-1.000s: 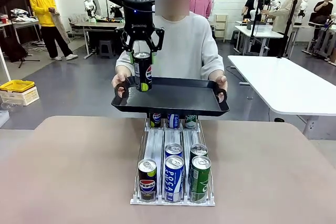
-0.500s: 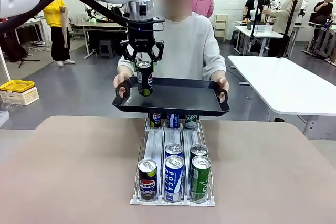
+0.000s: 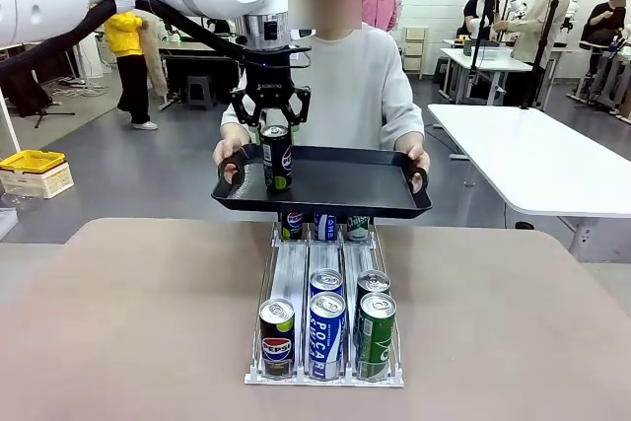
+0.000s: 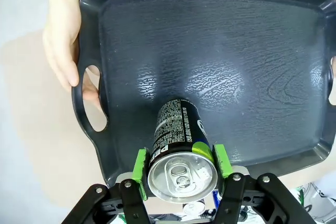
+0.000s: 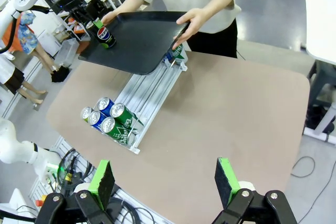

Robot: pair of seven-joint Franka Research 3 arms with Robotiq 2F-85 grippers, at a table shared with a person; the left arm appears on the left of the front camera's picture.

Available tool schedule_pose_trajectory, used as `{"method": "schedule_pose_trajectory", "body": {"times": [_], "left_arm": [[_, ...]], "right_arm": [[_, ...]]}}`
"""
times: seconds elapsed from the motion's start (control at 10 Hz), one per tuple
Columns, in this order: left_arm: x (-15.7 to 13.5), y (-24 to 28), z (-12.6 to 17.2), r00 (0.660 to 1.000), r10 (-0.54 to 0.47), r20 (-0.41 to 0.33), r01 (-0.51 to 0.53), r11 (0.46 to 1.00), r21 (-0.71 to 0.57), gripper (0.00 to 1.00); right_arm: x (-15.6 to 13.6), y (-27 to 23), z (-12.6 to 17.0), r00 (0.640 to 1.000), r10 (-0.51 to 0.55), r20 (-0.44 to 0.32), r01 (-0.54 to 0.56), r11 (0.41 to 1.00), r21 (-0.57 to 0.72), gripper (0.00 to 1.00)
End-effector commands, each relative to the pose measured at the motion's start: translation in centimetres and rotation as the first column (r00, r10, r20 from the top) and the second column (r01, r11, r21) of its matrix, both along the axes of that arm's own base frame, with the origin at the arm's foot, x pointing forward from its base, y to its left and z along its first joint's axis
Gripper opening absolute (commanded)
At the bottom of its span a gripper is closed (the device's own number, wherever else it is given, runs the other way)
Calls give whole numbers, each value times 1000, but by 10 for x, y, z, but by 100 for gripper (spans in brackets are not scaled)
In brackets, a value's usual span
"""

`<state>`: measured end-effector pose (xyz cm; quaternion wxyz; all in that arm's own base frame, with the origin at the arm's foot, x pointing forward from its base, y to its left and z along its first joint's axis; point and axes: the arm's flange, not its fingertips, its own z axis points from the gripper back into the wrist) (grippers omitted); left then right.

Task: Retrieve and hand over the desired beverage to the person.
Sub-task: Place the picked can on the Handle tray extended by the person.

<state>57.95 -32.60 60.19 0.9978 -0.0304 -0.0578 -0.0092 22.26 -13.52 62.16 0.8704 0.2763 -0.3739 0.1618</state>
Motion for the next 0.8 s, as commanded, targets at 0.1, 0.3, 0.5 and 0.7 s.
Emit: {"method": "schedule_pose_trajectory", "body": {"times": [0.1,0.3,0.5,0.7], "left_arm": [[3,-4,13,999,2,-34,-3,999,-32,59],[6,-4,15,999,-9,-47,8,1000,-30,59],[3,-5,14,998,-7,-55,6,1000,-29,69],[4,-5,13,998,-9,-61,8,1000,-26,89]], "right_arm": [[3,1,0,1000,17,13,-17,1000,14,100],[3,1,0,1000,17,13,-17,1000,14,100],[3,1,0,1000,17,13,-17,1000,14,100],[3,1,0,1000,17,13,-17,1000,14,100]]}}
